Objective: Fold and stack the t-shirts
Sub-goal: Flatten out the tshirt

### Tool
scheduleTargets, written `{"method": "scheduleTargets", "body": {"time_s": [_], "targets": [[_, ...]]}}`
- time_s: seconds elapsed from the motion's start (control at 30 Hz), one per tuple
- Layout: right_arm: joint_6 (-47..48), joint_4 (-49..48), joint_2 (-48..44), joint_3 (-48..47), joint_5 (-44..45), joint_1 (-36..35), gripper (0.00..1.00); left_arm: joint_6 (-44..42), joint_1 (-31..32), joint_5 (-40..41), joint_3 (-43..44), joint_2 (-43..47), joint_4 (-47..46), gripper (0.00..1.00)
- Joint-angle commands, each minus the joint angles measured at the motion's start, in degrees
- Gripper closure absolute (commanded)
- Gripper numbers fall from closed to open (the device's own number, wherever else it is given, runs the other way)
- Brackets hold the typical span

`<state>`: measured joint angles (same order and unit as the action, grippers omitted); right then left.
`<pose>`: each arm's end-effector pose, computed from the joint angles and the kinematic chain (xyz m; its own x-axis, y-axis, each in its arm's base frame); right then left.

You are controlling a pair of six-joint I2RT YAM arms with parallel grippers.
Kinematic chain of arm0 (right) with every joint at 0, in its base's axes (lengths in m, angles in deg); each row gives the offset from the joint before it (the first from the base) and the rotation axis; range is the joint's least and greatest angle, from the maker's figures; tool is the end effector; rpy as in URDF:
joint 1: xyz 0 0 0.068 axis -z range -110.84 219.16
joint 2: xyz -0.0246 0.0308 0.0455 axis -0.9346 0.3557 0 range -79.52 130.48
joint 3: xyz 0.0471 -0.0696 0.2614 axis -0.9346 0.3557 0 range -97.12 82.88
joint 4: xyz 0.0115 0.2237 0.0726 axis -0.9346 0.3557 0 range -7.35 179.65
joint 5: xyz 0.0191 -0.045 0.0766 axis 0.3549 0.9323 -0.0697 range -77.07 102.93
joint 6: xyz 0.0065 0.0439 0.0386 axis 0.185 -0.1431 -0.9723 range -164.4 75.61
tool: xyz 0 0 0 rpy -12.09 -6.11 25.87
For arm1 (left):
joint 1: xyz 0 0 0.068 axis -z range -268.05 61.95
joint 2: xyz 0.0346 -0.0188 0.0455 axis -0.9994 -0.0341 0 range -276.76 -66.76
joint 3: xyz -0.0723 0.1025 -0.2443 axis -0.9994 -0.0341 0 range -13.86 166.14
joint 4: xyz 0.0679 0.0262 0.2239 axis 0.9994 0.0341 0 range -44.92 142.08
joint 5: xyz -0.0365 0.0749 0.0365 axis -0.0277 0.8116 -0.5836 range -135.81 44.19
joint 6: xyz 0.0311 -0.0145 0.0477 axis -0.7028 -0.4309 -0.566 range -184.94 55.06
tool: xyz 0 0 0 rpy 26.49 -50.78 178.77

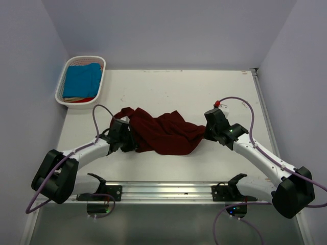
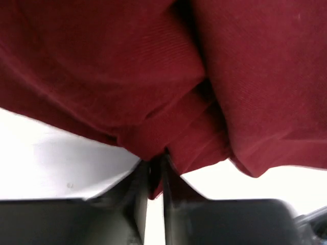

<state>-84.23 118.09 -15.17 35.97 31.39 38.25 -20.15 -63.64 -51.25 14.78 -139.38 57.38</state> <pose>0.1776 0.0908 0.2541 -0.7325 0.2696 -0.6251 0.1899 0.9627 0.1926 0.1833 -0.0875 0.1629 -0.8611 -0.3794 -0.3385 -0.2076 0.8700 -0.4471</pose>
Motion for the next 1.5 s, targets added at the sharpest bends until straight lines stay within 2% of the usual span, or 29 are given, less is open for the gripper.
{"method": "scheduleTargets", "body": {"time_s": [0.0, 0.03, 0.07, 0.27, 0.47, 0.7, 0.87, 1.07, 1.27, 1.47], "targets": [[0.4, -2.0, -1.2, 0.2, 0.0, -0.1, 1.0, 0.3, 1.6, -0.8, 0.1, -2.3, -2.0, 0.92], [0.3, -2.0, -1.2, 0.3, 0.0, -0.1, 1.0, 0.4, 1.9, -1.0, 0.4, -2.4, -2.0, 0.98], [0.3, -2.1, -1.2, 0.7, -0.2, 0.0, 1.0, 0.4, 2.1, -1.0, 0.6, -2.3, -1.5, 1.0], [0.2, -2.5, -0.5, 1.8, -1.2, -0.2, 1.0, -1.2, 3.1, 1.2, 7.8, 4.0, 6.8, 1.0], [1.2, -2.8, 1.6, 3.1, -5.4, -0.1, 1.0, -4.3, 3.1, 6.8, 25.8, 8.2, 16.0, 1.0], [4.9, -3.9, 5.4, 3.9, -17.5, -0.2, 1.0, -8.5, 3.1, 10.4, 39.3, 3.0, 19.6, 1.0], [7.2, -3.2, 3.9, 4.3, -23.1, -0.8, 1.0, -10.2, 3.0, 12.8, 46.6, -1.6, 20.0, 1.0], [7.1, 0.0, 0.0, 3.4, -20.0, -0.9, 1.0, -11.0, 2.8, 13.7, 52.1, -3.9, 20.2, 1.0], [5.4, 1.7, -6.7, 0.9, -12.6, -0.8, 1.0, -14.1, 2.5, 17.6, 58.5, -4.2, 22.3, 1.0], [7.2, 3.0, -3.5, -2.9, -17.8, -0.9, 1.0, -15.3, 1.1, 17.0, 62.5, -5.3, 23.1, 1.0]]}}
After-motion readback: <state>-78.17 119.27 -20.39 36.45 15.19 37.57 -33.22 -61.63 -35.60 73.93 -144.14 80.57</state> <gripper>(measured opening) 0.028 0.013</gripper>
